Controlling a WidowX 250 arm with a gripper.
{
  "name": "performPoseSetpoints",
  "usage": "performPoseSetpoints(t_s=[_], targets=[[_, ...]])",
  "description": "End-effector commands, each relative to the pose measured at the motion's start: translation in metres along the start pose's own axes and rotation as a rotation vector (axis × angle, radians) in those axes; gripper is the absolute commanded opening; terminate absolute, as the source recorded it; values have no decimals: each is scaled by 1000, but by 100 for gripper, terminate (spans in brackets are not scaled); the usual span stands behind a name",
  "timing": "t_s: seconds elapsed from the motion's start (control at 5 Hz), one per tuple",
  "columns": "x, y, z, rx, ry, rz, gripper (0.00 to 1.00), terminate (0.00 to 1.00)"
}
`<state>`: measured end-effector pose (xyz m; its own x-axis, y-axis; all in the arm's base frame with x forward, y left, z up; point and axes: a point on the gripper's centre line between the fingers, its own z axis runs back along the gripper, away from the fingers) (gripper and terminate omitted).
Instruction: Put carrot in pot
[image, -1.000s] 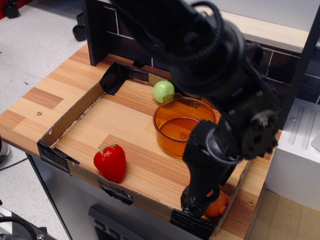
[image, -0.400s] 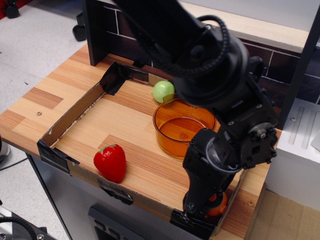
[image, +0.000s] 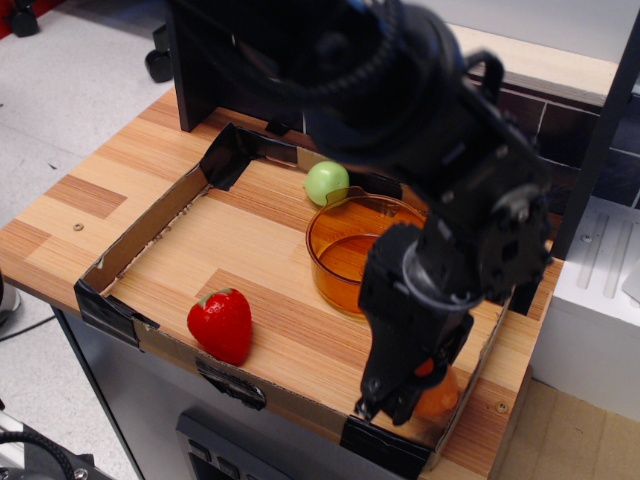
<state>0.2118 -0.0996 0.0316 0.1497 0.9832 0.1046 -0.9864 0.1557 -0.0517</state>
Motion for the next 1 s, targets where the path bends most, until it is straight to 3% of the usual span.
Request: performPoseSetpoints(t_s=[0.0, 0.2, 0.4, 0.6, 0.8], targets=[[58, -56, 63, -145, 31, 147, 0, 0], [90, -85, 64, -195, 14, 217, 0, 0], [102, -100, 50, -178, -18, 240, 0, 0], [98, -98, 32, -152, -68, 208, 0, 0], [95, -93, 25, -150, -79, 182, 0, 0]])
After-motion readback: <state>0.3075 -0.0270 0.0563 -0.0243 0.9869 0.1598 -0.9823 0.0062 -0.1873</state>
